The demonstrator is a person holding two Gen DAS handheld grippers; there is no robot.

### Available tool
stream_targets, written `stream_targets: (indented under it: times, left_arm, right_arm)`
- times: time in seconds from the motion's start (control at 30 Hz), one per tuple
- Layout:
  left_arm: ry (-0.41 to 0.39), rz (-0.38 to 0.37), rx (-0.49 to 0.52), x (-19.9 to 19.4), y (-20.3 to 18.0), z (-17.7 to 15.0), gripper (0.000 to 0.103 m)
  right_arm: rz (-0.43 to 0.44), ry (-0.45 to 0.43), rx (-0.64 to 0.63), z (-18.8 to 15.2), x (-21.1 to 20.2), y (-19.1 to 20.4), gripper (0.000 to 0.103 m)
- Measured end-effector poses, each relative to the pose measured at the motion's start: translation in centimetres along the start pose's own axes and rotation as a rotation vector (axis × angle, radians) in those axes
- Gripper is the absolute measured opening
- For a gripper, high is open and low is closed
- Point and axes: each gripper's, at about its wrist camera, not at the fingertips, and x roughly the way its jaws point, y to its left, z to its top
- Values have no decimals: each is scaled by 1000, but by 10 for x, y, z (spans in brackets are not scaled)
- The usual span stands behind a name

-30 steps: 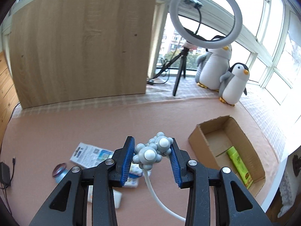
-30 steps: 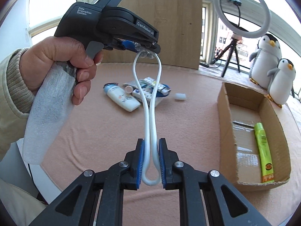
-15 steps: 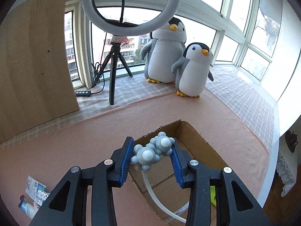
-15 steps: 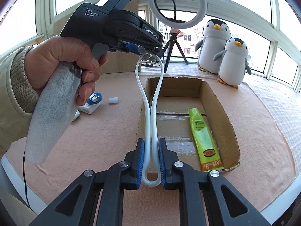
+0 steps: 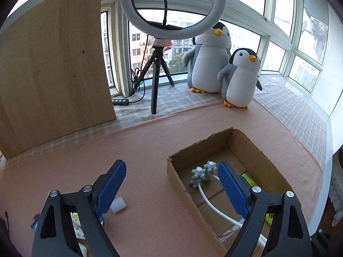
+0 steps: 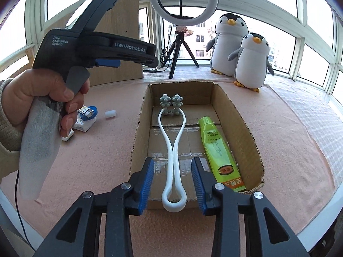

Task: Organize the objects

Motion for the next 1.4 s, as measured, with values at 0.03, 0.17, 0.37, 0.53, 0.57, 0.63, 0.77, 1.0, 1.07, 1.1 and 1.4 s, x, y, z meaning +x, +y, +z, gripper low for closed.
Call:
stream_targets:
  times: [0.03,0.17,0.37,0.53,0.57,0.63,0.77,1.0,1.07,1.1,1.4]
  left_arm:
    - [2,7,-8,-3,7,-3,90]
    - [5,43,-38,-17,36,-16,90]
    - [23,115,-120,-46,96,-46,91]
    - [30,175,-206,-76,150,-75,92]
    - [32,188,-223,-81,160,-83,92]
    - [40,208,-256,-92,181,-98,93]
    - [64,243,-320,-112,217,-128,93]
    - [68,296,-433,-146,259,-171,93]
    - [77,304,-458,-151,265,-183,93]
    - [80,307,-472,-154,268,-189,93]
    - [91,358,-599,-194,291,-242,93]
  right_arm:
    - [2,-2,1,1,0,1,33]
    - [14,-12,9,5,-2,8,33]
    - [43,-19,-34,14,1,32,33]
    - [101,3,-86,16,11,64,33]
    - [116,8,-96,15,12,72,34]
    - [137,17,-123,14,16,88,37]
    - [178,50,-169,10,28,119,40]
    - [288,154,-300,2,66,175,47]
    - [305,188,-374,2,84,194,48]
    - [309,189,-411,3,92,203,48]
    - [374,154,-645,25,147,253,61]
